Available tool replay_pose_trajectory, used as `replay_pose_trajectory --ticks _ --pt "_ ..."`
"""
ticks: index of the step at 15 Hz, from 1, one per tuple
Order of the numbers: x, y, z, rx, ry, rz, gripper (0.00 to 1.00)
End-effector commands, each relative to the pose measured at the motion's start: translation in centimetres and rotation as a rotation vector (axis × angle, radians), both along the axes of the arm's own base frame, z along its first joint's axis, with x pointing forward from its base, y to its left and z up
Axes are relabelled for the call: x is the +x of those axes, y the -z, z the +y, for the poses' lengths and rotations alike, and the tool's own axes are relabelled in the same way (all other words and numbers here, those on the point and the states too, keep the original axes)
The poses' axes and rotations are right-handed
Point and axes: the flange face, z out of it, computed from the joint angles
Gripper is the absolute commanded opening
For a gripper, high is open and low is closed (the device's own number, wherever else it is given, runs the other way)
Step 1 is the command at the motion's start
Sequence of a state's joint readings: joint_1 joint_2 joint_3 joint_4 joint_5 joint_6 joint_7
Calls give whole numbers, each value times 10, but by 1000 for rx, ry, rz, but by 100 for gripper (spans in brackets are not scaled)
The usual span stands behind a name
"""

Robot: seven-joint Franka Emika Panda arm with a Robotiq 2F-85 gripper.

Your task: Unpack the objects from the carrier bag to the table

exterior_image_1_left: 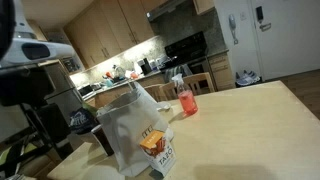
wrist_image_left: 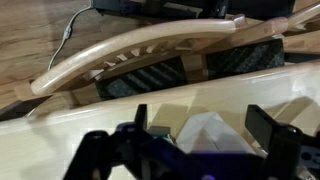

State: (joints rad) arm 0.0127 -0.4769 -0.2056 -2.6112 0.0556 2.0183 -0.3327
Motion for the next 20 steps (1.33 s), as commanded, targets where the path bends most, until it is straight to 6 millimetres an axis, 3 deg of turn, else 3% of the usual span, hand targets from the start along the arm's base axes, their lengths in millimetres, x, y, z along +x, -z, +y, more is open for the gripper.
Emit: replay_pose_trajectory --ticks 1,9,15,20 --pt "0 0 0 0 0 1 100" --pt "1 -4 -1 -33 -8 -14 100" --pt "-2 -43 0 -386 -216 -35 100" --pt "12 -66 18 -618 -417 -108 100"
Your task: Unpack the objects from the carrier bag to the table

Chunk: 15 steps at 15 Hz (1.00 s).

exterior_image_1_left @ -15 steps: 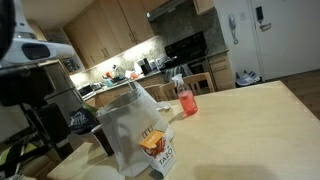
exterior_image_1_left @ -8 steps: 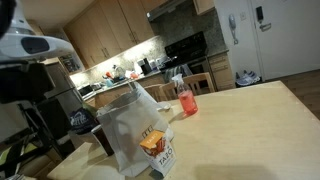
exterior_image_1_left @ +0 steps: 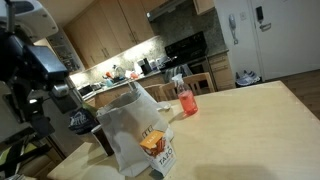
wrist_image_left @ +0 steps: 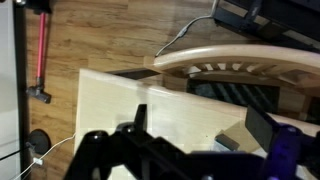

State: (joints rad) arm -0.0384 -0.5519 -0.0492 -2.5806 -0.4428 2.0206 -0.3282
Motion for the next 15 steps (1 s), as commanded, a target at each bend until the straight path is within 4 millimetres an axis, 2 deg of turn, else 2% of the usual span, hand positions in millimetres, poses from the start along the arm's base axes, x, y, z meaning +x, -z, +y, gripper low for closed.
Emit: replay_pose_trajectory --ticks 1,10,15 --pt "10 -21 16 -141 -141 -43 100" --pt "11 -44 72 -364 -543 -185 100" --pt "-1 -36 97 -374 -781 -317 100"
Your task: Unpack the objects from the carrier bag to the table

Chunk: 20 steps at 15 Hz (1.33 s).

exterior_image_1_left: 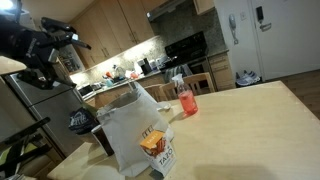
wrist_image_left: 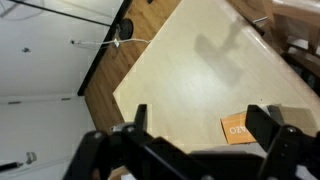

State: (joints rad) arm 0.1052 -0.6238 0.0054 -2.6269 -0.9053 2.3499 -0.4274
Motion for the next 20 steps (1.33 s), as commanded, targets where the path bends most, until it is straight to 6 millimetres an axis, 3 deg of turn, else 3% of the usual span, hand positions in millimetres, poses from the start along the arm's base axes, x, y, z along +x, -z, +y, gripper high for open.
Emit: replay_pose_trajectory --ticks 1,2,7,10,16,20 --pt "-18 7 13 37 -186 -67 100" --pt "-5 5 10 24 -99 -40 100" --pt "-13 9 15 49 -153 -54 100" --pt "-7 20 24 72 -265 -31 100" --pt "11 22 50 40 -594 -40 100" --pt "33 32 44 104 -562 -17 100"
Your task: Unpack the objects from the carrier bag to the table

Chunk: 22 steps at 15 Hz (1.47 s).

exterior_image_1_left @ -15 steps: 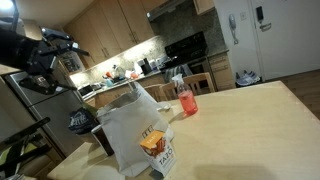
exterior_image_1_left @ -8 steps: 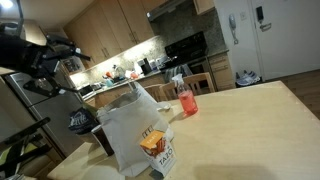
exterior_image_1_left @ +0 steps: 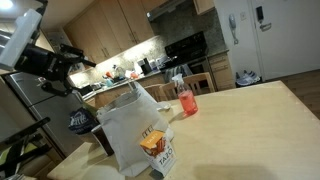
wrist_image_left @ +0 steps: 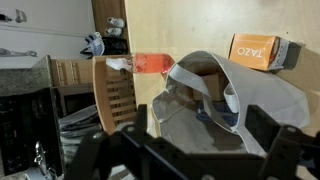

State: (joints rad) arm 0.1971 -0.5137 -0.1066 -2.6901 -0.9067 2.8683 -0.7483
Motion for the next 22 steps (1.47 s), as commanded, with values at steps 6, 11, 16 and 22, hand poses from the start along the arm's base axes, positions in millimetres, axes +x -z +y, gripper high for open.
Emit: replay_pose_trajectory --ticks 6,11,16,22 --pt "45 9 -29 304 273 91 100" --pt "48 11 -32 573 420 147 100" --pt "44 15 -23 632 428 187 100" --pt "39 13 -13 805 395 204 100"
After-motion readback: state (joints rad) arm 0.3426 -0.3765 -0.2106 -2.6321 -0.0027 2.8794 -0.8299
